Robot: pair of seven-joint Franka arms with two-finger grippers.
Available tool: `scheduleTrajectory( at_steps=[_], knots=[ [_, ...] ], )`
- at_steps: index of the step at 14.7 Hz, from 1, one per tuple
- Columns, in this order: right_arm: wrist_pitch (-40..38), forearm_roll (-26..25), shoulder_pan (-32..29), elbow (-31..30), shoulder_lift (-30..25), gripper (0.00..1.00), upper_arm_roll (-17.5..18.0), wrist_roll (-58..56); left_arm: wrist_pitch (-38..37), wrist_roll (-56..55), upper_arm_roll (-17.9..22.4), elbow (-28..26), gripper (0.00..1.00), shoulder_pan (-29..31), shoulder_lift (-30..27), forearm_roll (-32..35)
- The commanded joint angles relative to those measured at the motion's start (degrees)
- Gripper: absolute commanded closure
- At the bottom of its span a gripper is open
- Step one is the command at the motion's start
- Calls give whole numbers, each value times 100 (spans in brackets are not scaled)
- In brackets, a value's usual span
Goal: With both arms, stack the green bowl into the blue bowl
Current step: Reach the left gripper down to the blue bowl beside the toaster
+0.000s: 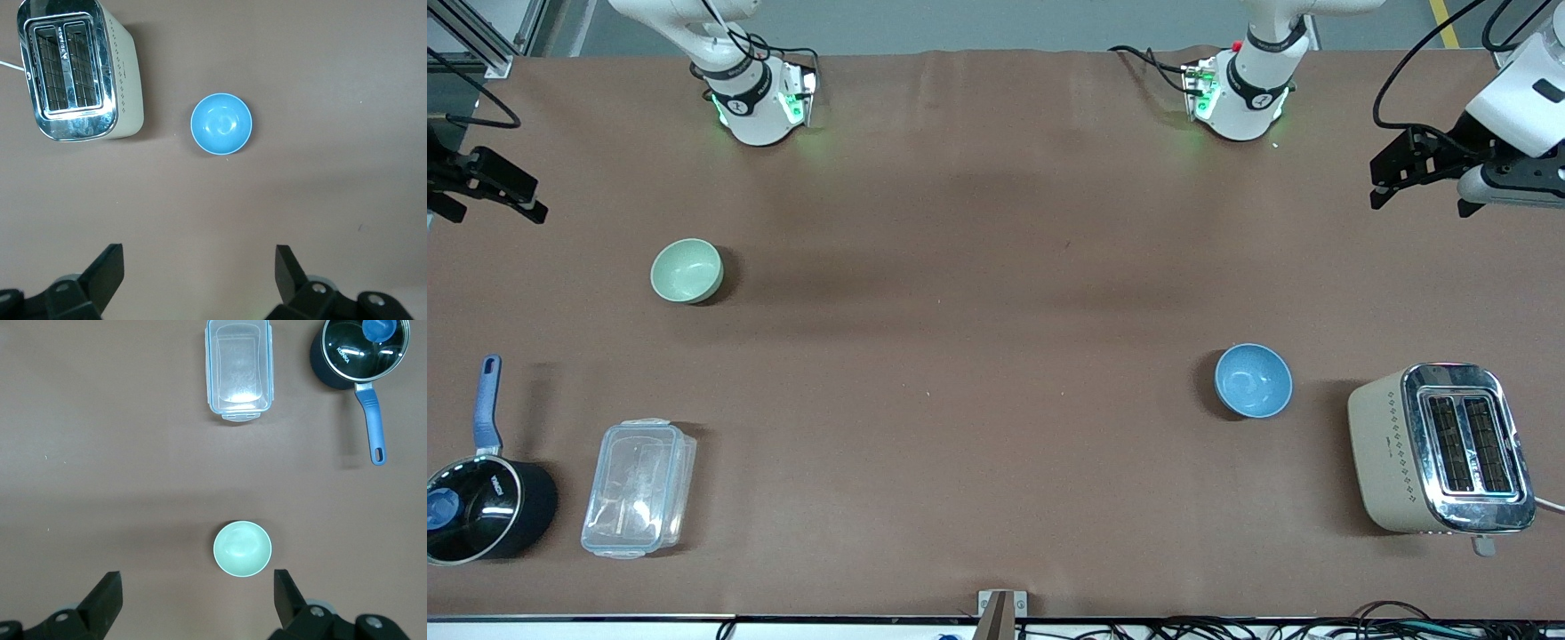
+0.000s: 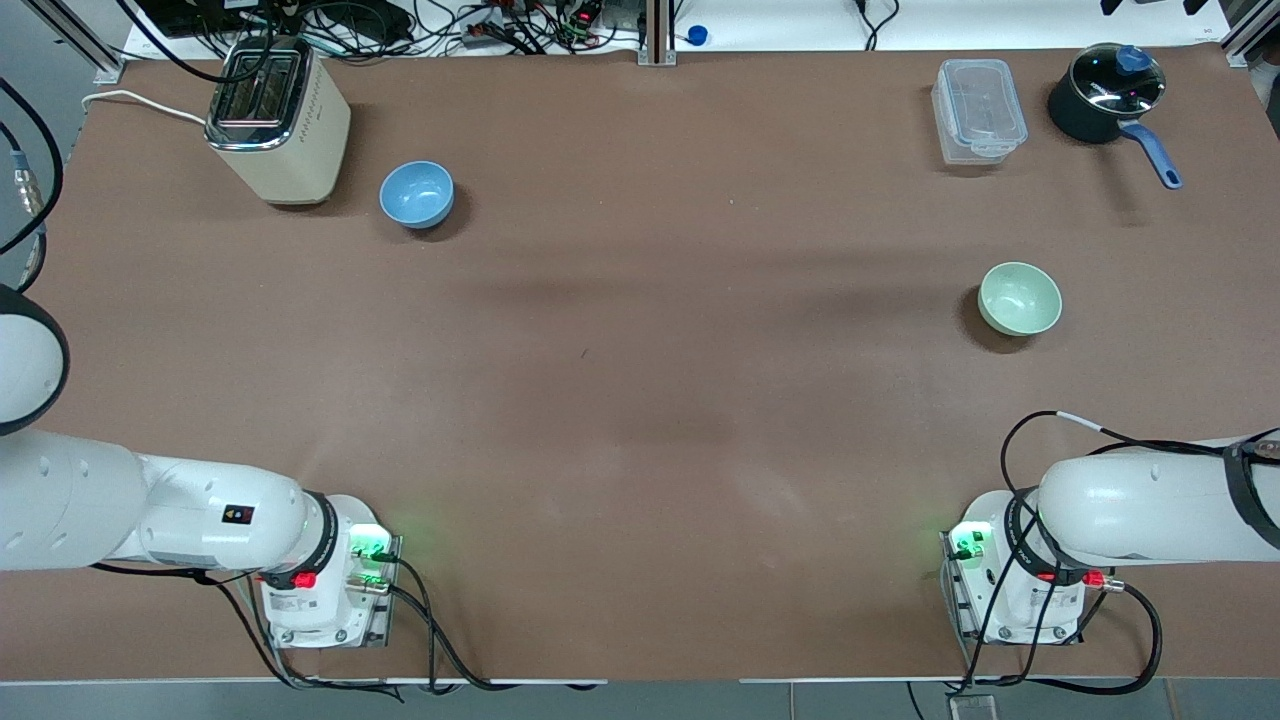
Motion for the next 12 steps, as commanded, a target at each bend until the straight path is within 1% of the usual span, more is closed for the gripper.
scheduleTrajectory(
  at_steps=[1, 4, 6, 8, 10, 12],
  knots=[
    [-20, 7, -199, 119, 171, 0, 53, 80, -9, 95, 1, 118, 0, 22, 36, 9],
    [164, -2, -139, 93, 198, 0, 53, 45, -44, 95, 27, 118, 0, 57, 106, 9],
    [218, -2, -104, 84, 207, 0, 44, 36, -44, 86, 63, 118, 0, 92, 404, 44],
    [209, -2, -95, 31, 251, 0, 44, 27, 8, 60, 63, 83, 0, 188, 843, 71],
    [218, -10, -95, 31, 338, 0, 44, 18, 393, -11, 63, 4, 0, 277, 1238, 106],
    [227, -10, -104, 14, 348, 0, 44, 9, 1025, -11, 54, -329, 0, 504, 1512, 106]
  ],
)
